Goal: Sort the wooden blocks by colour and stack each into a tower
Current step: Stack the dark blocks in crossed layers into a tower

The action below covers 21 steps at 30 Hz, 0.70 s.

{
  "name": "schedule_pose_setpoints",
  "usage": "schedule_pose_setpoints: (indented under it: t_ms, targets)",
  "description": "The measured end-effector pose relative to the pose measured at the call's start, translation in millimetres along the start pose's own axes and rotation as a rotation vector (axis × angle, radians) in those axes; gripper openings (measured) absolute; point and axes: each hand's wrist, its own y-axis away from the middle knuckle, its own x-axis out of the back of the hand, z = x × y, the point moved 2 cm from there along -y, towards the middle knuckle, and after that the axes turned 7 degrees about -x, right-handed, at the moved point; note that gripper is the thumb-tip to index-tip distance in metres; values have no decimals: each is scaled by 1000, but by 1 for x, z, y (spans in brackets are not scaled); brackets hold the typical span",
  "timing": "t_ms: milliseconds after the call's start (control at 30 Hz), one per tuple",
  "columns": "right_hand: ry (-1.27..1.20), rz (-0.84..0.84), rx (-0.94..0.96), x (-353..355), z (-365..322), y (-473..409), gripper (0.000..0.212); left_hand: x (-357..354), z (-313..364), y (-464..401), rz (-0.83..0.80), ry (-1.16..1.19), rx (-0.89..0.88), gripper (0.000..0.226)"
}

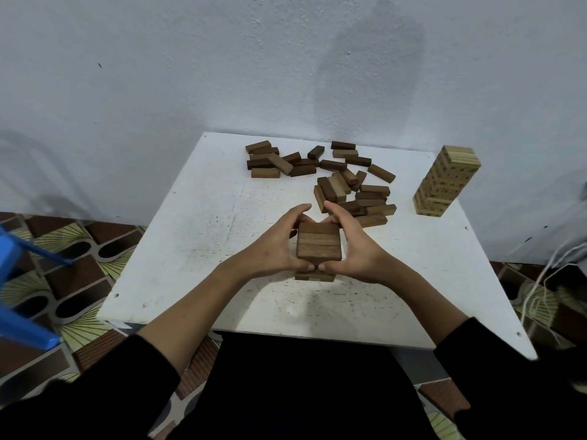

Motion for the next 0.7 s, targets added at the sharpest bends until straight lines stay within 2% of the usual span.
schedule_pose_setpoints:
  t_ms: [233,300,333,400,467,567,700]
  targets:
    - [-1,-46,6,5,1,2,110,2,-4,1,-27,-1,17,111]
    - [-61,-51,-3,13,1,2,101,7,-1,4,-35,28,41,113]
    - [-100,-27,-19,20,1,1,90,11,2,6,-23,58,52,110]
    - [-158,59,-54,34,1,-7,61,23,6,8,48,127,86,91]
    - [-94,170,-79,46,3,-21,43,36,5,7,138,131,123,62]
    - [78,250,-145,56,10,-48,34,50,-13,-2,233,24,166,39]
    - [209,215,-234,48,15,-88,32,53,-41,-26,268,-92,189,29]
